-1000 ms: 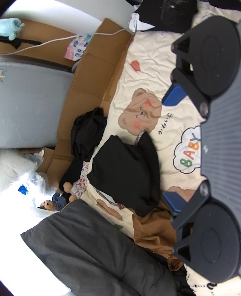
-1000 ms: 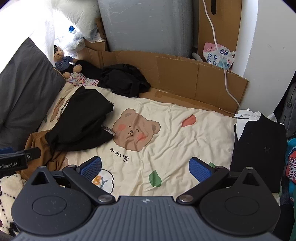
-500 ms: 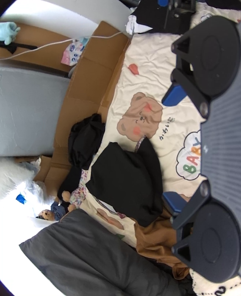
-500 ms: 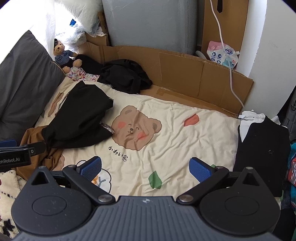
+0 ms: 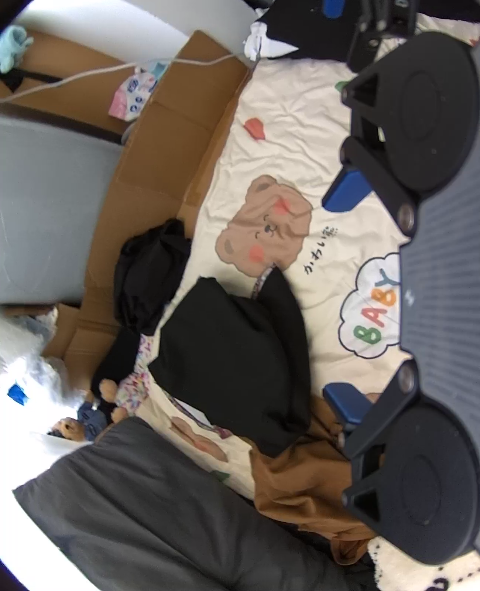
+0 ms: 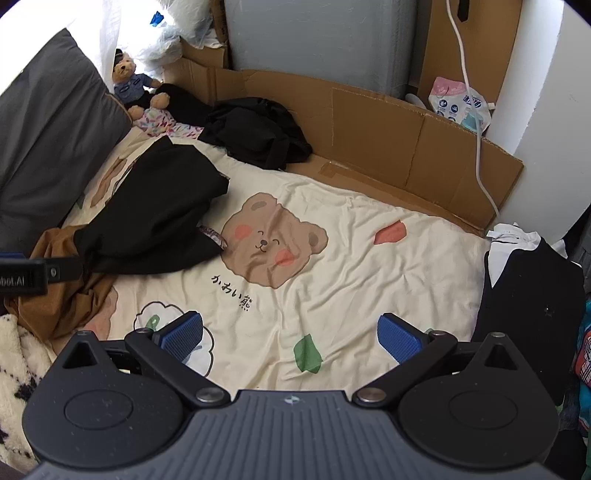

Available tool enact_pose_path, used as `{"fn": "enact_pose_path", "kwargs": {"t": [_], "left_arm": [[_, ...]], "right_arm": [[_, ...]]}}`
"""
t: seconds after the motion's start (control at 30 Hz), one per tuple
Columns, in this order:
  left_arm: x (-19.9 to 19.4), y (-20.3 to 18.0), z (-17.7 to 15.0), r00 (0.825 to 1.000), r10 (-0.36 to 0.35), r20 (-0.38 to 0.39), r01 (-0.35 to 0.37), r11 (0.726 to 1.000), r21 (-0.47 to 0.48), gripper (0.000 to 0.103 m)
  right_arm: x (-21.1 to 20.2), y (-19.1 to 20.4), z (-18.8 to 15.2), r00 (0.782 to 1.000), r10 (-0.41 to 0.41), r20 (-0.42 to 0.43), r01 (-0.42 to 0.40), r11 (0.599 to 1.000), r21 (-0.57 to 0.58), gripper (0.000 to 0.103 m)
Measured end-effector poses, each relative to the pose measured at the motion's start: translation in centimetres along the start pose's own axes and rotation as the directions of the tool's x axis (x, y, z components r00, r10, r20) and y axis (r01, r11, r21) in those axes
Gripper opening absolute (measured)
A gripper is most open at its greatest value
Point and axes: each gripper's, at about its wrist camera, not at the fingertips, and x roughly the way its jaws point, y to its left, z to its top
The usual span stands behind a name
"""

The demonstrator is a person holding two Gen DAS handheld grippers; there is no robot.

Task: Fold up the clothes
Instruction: 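Move both grippers toward the black knit garment on the duvet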

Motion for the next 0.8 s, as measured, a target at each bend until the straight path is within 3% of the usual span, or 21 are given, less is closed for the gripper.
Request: {"fn": "enact_pose_path", "kwargs": {"t": [0.23,0.4,0.5,0.8], "left_arm": [[0.8,0.6,0.4,1.000,0.012,-0.012,-0.012,1.000,-0.012,0.100],[1.3,1.0,0.6,1.000,-0.024,-0.020,0.024,1.000,-0.009,0.098],[2.0,1.0,0.6,1.000,-0.010,-0.018,0.011,0.999,0.032,0.098],[4.5,2.4,1.2,1.000,0.001,-0.026,-0.001,1.000,0.017,0.097]], "right_arm": [[0.9,0.0,0.1,1.000,-0.019,-0.025,0.018,1.000,-0.015,0.103],[2.4,0.0,0.2,0.997,-0.053,-0.055,0.051,0.998,-0.028,0.103],[3.4,0.2,0.1,0.996,-0.053,-0.069,0.050,0.998,-0.045,0.103],[6.9,1.6,0.4,0.996,-0.034,-0.081,0.027,0.996,-0.086,0.103]]}}
